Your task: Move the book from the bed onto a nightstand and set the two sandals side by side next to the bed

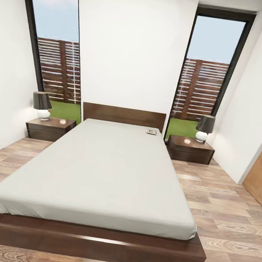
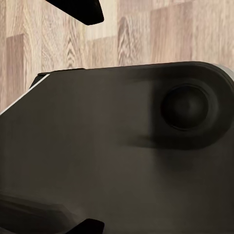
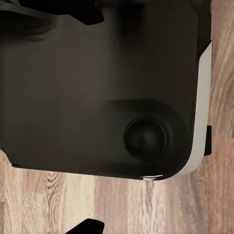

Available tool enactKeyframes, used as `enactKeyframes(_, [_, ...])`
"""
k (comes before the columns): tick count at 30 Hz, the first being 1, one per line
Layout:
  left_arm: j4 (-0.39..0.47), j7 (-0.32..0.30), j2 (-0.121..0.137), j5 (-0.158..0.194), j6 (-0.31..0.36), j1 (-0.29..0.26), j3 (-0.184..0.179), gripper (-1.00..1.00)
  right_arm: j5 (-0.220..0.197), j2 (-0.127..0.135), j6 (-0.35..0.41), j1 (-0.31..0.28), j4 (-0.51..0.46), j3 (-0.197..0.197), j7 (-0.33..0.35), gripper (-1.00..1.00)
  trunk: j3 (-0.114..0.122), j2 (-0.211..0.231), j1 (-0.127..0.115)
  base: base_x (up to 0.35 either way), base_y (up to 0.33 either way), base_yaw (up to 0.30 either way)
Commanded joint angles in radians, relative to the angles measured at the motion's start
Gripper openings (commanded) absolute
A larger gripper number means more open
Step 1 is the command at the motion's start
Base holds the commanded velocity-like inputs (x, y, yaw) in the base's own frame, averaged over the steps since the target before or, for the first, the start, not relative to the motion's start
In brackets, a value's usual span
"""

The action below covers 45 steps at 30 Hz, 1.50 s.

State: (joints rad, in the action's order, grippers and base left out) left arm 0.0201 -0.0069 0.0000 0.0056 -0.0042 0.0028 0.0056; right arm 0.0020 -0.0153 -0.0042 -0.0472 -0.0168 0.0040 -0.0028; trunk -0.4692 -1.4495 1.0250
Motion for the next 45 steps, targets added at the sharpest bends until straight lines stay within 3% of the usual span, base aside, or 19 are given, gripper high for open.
enactKeyframes(1, [0.001,-0.001,0.0,0.001,0.0,0.0,0.001,1.0,0.001,0.0,0.0,0.0,0.0,0.0,0.0,1.0,-0.001,0.0,0.0,0.0,0.074,0.0])
enactKeyframes(17, [0.001,-0.001,0.0,0.001,0.0,0.0,0.001,1.0,0.001,0.0,0.0,0.0,0.0,0.001,0.0,1.0,-0.001,0.0,0.0,0.0,0.063,-0.033])
enactKeyframes(45, [0.01,-0.001,-0.007,0.001,-0.002,0.0,0.002,1.0,-0.003,0.003,-0.007,0.0,0.0,-0.002,0.0,1.0,-0.001,0.0,0.0,0.0,0.003,-0.247])
